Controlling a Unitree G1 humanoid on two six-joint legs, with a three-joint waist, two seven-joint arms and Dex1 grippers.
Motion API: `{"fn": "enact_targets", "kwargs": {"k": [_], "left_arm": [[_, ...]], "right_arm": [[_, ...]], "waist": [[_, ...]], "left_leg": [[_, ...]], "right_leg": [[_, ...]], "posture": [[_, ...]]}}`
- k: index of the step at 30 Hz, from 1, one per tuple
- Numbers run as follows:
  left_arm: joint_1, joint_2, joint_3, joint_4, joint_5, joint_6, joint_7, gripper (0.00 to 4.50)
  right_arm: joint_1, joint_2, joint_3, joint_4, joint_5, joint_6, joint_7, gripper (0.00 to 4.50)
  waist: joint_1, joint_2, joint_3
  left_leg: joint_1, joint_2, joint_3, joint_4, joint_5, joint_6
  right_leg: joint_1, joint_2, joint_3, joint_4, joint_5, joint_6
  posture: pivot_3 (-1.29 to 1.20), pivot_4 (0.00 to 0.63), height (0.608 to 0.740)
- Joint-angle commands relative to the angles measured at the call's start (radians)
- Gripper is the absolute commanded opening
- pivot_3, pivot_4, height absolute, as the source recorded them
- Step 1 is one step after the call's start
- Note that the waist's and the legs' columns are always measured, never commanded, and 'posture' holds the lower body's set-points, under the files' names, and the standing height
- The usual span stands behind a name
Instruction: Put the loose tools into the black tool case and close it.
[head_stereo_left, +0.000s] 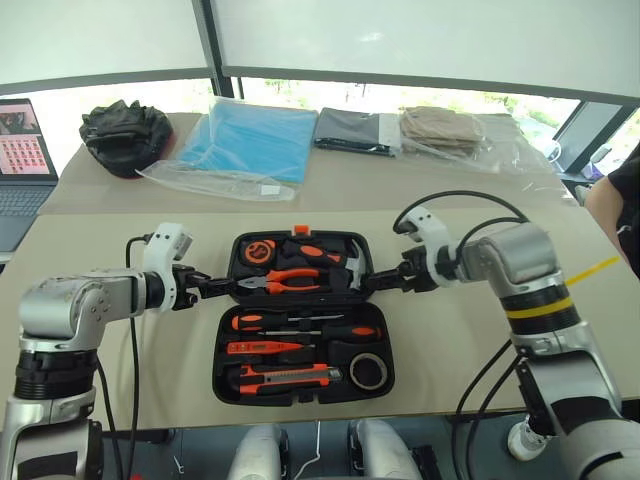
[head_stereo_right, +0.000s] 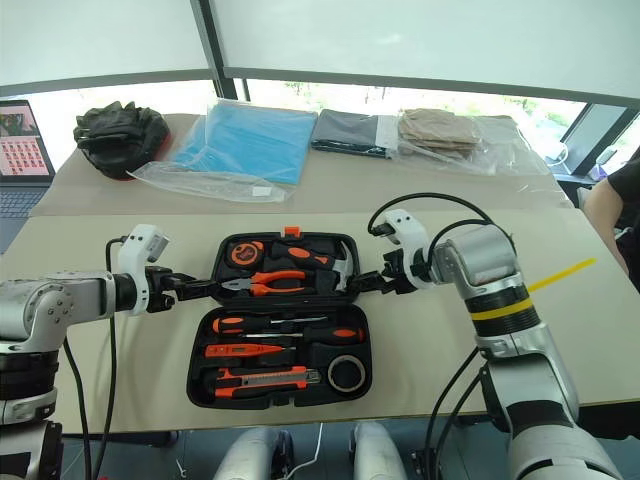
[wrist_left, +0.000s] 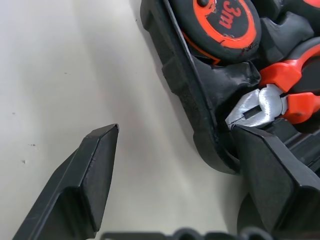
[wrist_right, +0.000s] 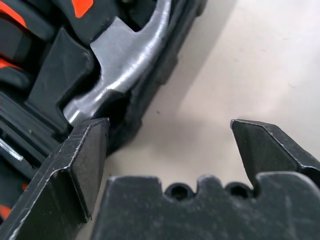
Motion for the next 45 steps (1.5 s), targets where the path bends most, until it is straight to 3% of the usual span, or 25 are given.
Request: {"fn": "enact_targets", "kwargs": {"k": [1, 9, 11, 12, 16, 20, 24, 28, 32, 36, 38, 42, 45], "left_arm": [[-0.021, -0.004, 0.012, -0.029, -0.013, 0.011, 0.005, 2.76], [-0.026, -0.041, 0.007, -0.008, -0.001, -0.007, 0.018, 0.1], [-0.026, -0.073, 0.033, -0.002, -0.001, -0.023, 0.037, 0.0], [-0.021, -0.08, 0.042, -0.003, -0.003, -0.034, 0.034, 0.0], [-0.019, -0.135, 0.144, 0.01, -0.032, -0.108, 0.035, 0.0], [-0.026, -0.177, 0.228, 0.003, -0.051, -0.218, 0.023, 0.0], [0.082, -0.161, 0.192, -0.073, 0.03, -0.539, -0.098, 0.0], [0.228, -0.152, 0.168, -0.087, 0.124, -0.875, -0.234, 0.0], [0.428, -0.095, 0.087, -0.023, 0.329, -1.379, -0.389, 0.0], [0.5, -0.07, 0.072, 0.1, 0.407, -1.623, -0.403, 0.0], [0.527, -0.046, 0.063, 0.161, 0.452, -1.743, -0.408, 0.0], [0.572, -0.009, 0.043, 0.204, 0.417, -1.796, -0.442, 0.0], [0.604, 0.023, 0.046, 0.217, 0.397, -1.801, -0.456, 0.93]], "right_arm": [[-0.05, 0.011, -0.009, 0.062, -0.004, 0.043, -0.031, 3.46], [-0.095, 0.054, -0.006, 0.181, 0.011, 0.067, -0.04, 0.82], [-0.099, 0.062, -0.02, 0.193, 0.017, 0.076, -0.048, 0.12], [-0.103, 0.065, -0.031, 0.202, 0.02, 0.08, -0.051, 0.06], [-0.104, 0.093, -0.129, 0.203, 0.024, -0.006, -0.085, 0.06], [-0.067, 0.066, -0.139, 0.125, -0.02, -0.289, -0.073, 0.06], [0.04, -0.037, -0.072, -0.051, -0.084, -0.693, 0.083, 0.06], [0.199, -0.157, 0.005, -0.095, -0.219, -1.297, 0.247, 0.06], [0.367, -0.198, -0.001, -0.034, -0.323, -1.668, 0.195, 0.06], [0.436, -0.215, -0.005, 0.039, -0.43, -1.902, 0.113, 0.06], [0.47, -0.225, -0.016, 0.083, -0.461, -1.972, 0.078, 0.06], [0.519, -0.248, -0.035, 0.132, -0.487, -2.057, 0.04, 1.46], [0.549, -0.268, -0.049, 0.136, -0.479, -2.061, 0.034, 2.42]], "waist": [[0.001, 0.0, 0.0], [0.001, -0.001, -0.001], [0.002, -0.001, -0.001], [0.003, -0.001, -0.001], [0.003, -0.001, -0.001], [-0.001, -0.004, 0.001], [-0.001, -0.004, 0.002], [-0.001, -0.004, 0.002], [-0.002, -0.004, 0.002], [-0.001, -0.003, 0.001], [-0.001, -0.002, 0.001], [-0.002, -0.002, 0.001], [-0.016, -0.002, 0.001]], "left_leg": [[0.0, 0.0, 0.0, 0.0, 0.0, 0.0], [0.005, 0.0, 0.0, 0.0, 0.0, -0.001], [0.008, 0.0, -0.001, 0.0, 0.001, -0.001], [0.01, 0.0, -0.001, 0.0, 0.001, -0.001], [0.012, 0.001, -0.002, 0.0, 0.002, 0.0], [0.01, 0.001, -0.002, 0.0, 0.004, 0.0], [-0.005, -0.001, -0.001, 0.0, 0.007, -0.002], [-0.014, -0.001, 0.001, -0.002, 0.011, -0.009], [-0.015, -0.001, 0.004, -0.006, 0.008, -0.009], [-0.01, 0.0, 0.006, -0.006, 0.006, -0.006], [-0.001, 0.002, 0.007, -0.007, 0.001, 0.003], [0.017, 0.005, 0.007, -0.007, 0.0, 0.003], [0.021, 0.006, 0.009, -0.008, 0.0, 0.003]], "right_leg": [[0.0, 0.0, 0.0, 0.0, 0.0, 0.0], [0.004, 0.0, 0.0, 0.001, 0.0, 0.0], [0.008, 0.0, 0.0, 0.002, 0.001, 0.0], [0.01, 0.0, 0.0, 0.001, 0.001, 0.0], [0.013, -0.001, 0.0, 0.0, 0.002, 0.0], [0.011, -0.001, -0.001, 0.0, 0.003, 0.0], [-0.005, 0.0, 0.0, 0.0, 0.006, 0.0], [-0.015, 0.0, 0.0, 0.0, 0.007, 0.002], [-0.015, -0.001, 0.0, -0.006, 0.007, 0.002], [-0.011, -0.002, 0.001, -0.008, 0.006, 0.003], [-0.002, -0.001, 0.001, -0.013, 0.005, 0.002], [0.015, -0.002, 0.0, -0.015, 0.0, -0.005], [0.016, -0.002, 0.004, -0.012, 0.0, -0.005]], "posture": [[0.0, 0.15, 0.74], [0.0, 0.15, 0.74], [0.0, 0.15, 0.74], [0.0, 0.15, 0.74], [0.0, 0.15, 0.74], [0.0, 0.15, 0.74], [0.0, 0.15, 0.74], [0.0, 0.15, 0.74], [0.0, 0.15, 0.74], [0.0, 0.15, 0.74], [0.0, 0.15, 0.74], [0.0, 0.15, 0.74], [0.0, 0.15, 0.74]]}}
